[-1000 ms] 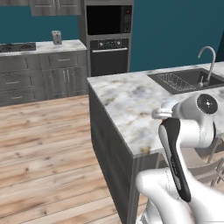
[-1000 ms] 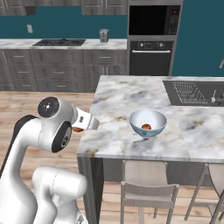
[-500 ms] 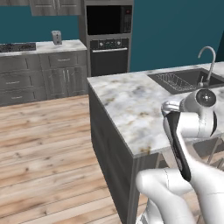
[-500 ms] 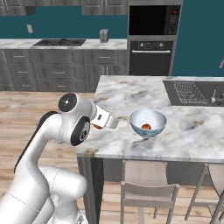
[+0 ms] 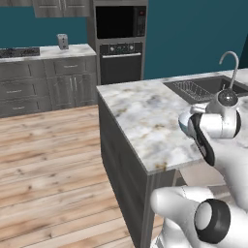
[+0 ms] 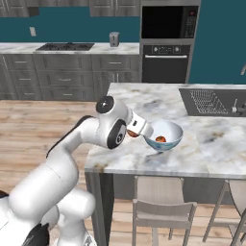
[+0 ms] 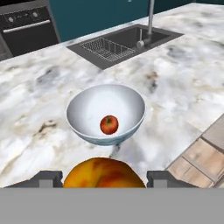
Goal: Retrieve the apple and peach from the fridge and place them into the bowl on the dining table.
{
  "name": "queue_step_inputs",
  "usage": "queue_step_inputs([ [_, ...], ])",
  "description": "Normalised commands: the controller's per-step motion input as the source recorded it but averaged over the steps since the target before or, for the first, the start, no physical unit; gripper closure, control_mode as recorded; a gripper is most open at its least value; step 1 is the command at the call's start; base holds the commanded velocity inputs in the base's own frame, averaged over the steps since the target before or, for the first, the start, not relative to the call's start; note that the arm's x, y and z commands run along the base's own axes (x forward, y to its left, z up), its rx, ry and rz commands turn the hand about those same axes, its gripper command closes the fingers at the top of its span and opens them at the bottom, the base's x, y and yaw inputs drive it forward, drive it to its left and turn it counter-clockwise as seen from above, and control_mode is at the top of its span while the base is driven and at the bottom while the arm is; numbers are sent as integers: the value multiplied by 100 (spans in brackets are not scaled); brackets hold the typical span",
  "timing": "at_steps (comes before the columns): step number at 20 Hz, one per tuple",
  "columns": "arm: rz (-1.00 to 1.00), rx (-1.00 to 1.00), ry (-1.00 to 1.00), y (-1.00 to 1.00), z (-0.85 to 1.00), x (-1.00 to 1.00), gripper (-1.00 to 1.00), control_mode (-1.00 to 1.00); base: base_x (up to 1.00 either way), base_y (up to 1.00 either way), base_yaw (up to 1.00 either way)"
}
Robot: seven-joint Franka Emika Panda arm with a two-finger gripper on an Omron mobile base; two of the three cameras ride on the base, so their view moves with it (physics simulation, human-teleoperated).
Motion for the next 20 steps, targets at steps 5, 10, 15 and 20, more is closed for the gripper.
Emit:
queue_step_inputs([
  [5, 0, 9, 10, -76, 0, 84, 100, -100, 0, 0, 0],
  [10, 0, 13, 11, -66, -1, 89, 100, -100, 0, 0, 0],
  [15, 0, 9, 11, -37, -18, 60, 100, -100, 0, 0, 0],
  [20, 0, 1, 6, -2, -47, 50, 100, -100, 0, 0, 0],
])
